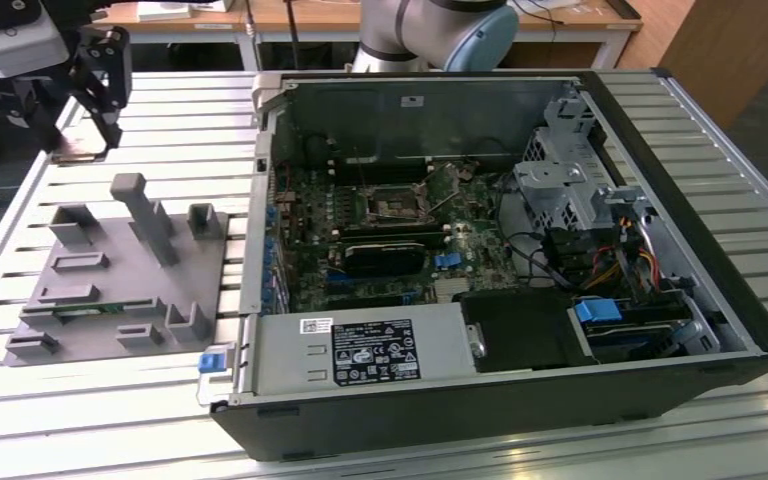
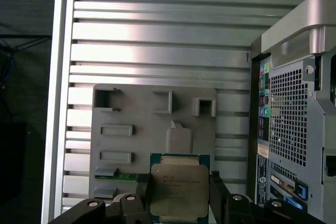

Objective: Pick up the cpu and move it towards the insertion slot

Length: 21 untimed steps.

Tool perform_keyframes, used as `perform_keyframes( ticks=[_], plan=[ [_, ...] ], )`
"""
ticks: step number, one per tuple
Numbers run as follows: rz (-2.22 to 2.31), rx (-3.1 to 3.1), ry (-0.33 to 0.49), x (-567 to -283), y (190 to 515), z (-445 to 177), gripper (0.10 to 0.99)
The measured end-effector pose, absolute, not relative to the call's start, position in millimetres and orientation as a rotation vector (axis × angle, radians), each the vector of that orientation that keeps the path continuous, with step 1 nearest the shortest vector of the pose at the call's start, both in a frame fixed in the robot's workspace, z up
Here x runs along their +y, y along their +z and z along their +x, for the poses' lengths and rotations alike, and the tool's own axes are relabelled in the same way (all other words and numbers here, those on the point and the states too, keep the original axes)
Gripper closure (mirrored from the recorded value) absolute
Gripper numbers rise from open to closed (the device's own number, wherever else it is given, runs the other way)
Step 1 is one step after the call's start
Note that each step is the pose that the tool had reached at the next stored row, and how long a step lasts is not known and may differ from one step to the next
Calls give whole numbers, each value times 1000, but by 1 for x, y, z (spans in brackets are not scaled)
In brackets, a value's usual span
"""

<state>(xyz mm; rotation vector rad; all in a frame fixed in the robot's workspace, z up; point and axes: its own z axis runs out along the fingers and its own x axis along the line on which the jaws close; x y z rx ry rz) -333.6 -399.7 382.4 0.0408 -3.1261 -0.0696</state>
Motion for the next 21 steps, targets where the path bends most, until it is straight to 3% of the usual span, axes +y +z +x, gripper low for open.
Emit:
perform_keyframes(
  ticks=[21],
  plan=[
    [41,-3126,-70,-399,382,-307,553]
  ],
)
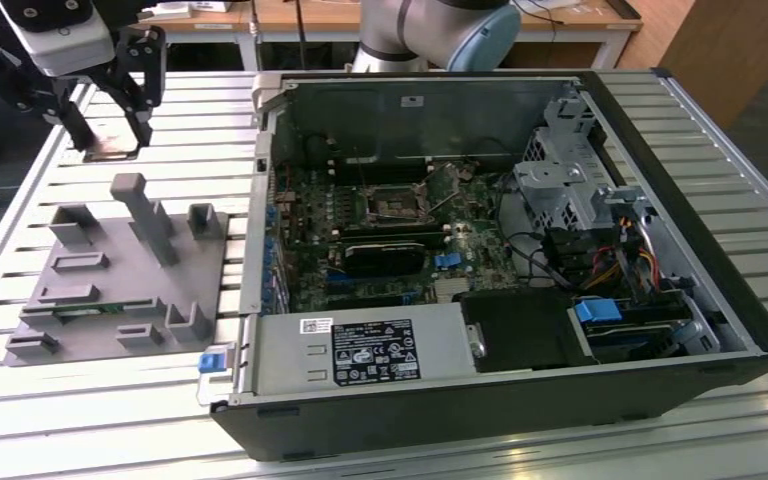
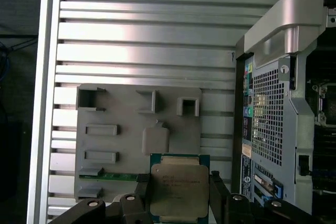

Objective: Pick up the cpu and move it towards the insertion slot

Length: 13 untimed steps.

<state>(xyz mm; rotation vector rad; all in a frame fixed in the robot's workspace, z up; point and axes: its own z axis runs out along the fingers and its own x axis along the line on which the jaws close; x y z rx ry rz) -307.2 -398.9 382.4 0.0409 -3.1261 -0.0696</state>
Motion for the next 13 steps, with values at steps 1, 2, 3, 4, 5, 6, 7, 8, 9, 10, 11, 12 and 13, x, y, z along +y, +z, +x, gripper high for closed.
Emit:
perform_keyframes(
  ticks=[1,2,3,4,5,6,7,8,9,10,11,12,13],
  plan=[
    [41,-3126,-70,-399,382,-306,553],
    [41,-3126,-70,-399,382,-305,553],
    [41,-3126,-70,-399,382,-303,553],
    [41,-3126,-70,-399,382,-302,553],
    [41,-3126,-70,-399,382,-301,553],
    [41,-3126,-70,-399,382,-299,553],
    [41,-3126,-70,-398,382,-296,553],
    [41,-3126,-70,-398,382,-295,553],
    [41,-3126,-70,-398,382,-293,553],
    [41,-3126,-70,-398,382,-292,553],
    [41,-3126,-70,-397,382,-291,553],
    [41,-3126,-70,-397,382,-290,553],
    [41,-3126,-70,-397,382,-289,553]
  ],
)
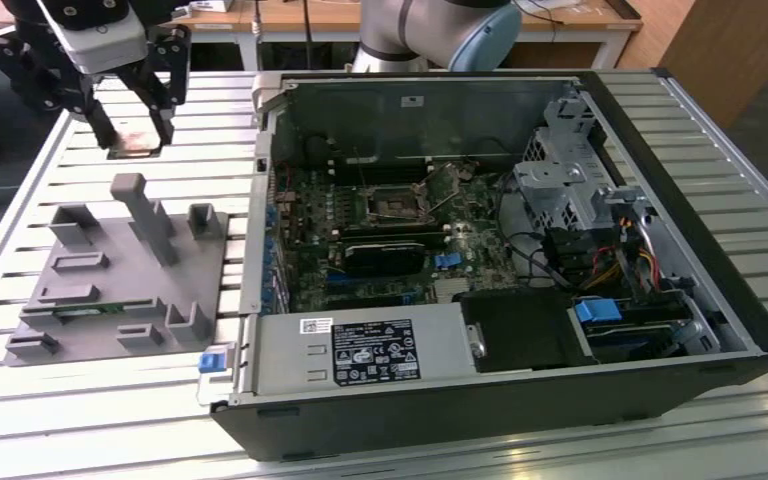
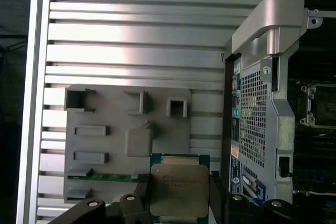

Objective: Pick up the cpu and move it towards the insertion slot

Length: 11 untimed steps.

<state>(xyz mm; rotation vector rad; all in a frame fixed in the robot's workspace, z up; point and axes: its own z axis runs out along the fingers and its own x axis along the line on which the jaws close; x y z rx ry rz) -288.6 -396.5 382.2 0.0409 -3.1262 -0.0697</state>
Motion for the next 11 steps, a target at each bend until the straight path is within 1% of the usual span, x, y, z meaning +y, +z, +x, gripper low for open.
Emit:
perform_keyframes(
  ticks=[11],
  plan=[
    [-4,-3127,-70,-391,381,-274,553]
  ],
)
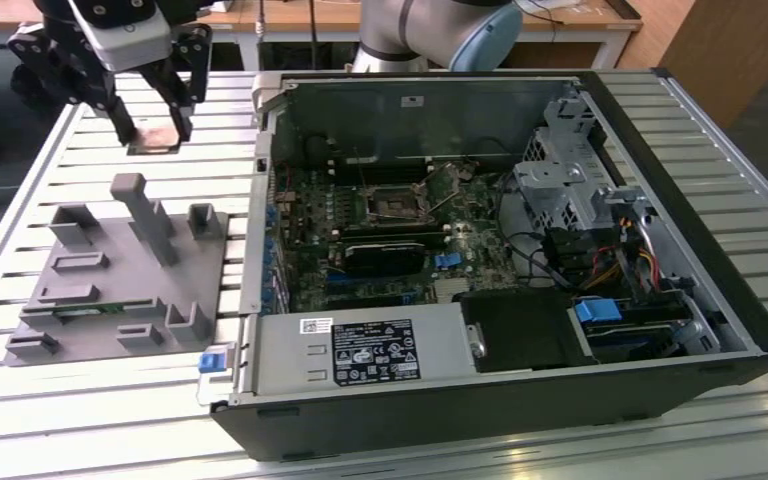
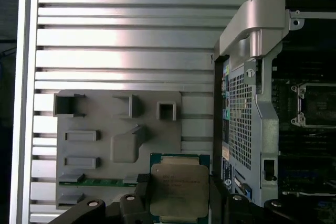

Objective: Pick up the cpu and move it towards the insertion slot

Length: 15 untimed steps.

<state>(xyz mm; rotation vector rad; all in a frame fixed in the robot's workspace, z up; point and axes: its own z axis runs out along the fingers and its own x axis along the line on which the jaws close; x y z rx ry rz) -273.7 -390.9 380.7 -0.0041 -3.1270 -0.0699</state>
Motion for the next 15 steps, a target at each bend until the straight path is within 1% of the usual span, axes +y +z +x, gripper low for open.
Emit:
perform_keyframes(
  ticks=[15],
  plan=[
    [-37,-3127,-70,-384,380,-258,553]
  ],
)
